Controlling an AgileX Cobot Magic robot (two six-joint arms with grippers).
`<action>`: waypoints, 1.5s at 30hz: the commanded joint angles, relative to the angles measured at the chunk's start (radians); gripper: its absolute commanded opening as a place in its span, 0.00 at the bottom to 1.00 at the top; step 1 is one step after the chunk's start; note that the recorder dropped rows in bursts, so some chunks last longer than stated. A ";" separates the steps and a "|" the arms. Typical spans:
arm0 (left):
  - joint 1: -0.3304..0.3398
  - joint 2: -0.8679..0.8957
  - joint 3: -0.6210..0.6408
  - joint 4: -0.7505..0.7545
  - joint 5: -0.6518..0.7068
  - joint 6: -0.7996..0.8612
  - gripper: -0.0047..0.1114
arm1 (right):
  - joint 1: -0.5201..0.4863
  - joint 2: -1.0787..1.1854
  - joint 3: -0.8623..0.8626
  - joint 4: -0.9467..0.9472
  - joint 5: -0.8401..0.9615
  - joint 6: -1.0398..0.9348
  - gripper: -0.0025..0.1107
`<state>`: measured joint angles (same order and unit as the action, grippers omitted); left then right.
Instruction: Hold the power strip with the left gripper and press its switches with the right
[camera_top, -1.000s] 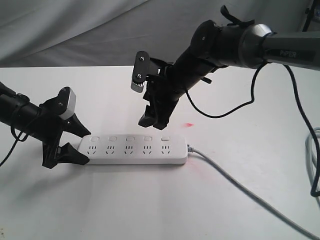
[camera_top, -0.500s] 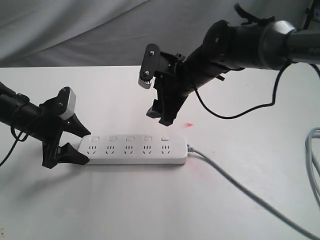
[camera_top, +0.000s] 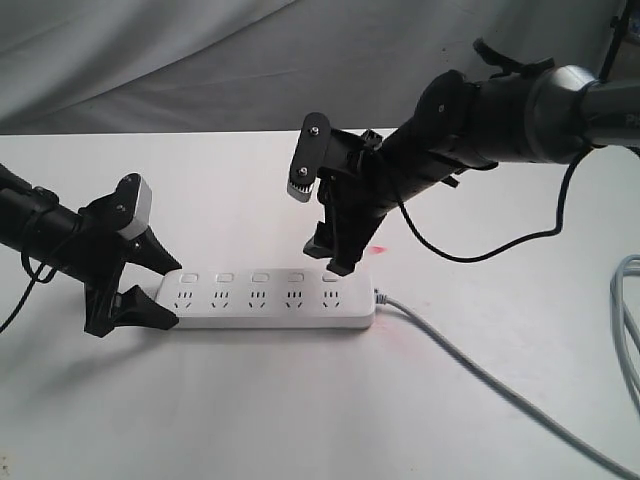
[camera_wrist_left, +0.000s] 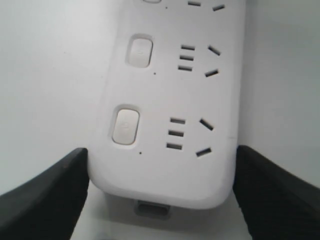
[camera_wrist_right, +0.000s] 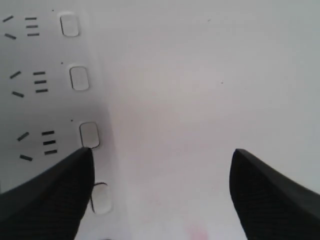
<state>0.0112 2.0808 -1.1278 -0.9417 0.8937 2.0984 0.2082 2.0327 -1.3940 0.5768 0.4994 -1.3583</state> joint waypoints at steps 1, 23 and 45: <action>-0.004 0.001 -0.006 -0.019 -0.005 -0.004 0.04 | -0.020 -0.001 0.008 0.028 0.001 -0.001 0.64; -0.004 0.001 -0.006 -0.019 -0.005 -0.004 0.04 | -0.031 0.055 0.020 0.009 -0.018 -0.014 0.64; -0.004 0.001 -0.006 -0.019 -0.005 -0.004 0.04 | -0.046 0.104 0.048 0.004 -0.022 -0.056 0.64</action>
<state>0.0112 2.0808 -1.1278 -0.9417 0.8937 2.0984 0.1696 2.1188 -1.3729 0.6092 0.4754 -1.3770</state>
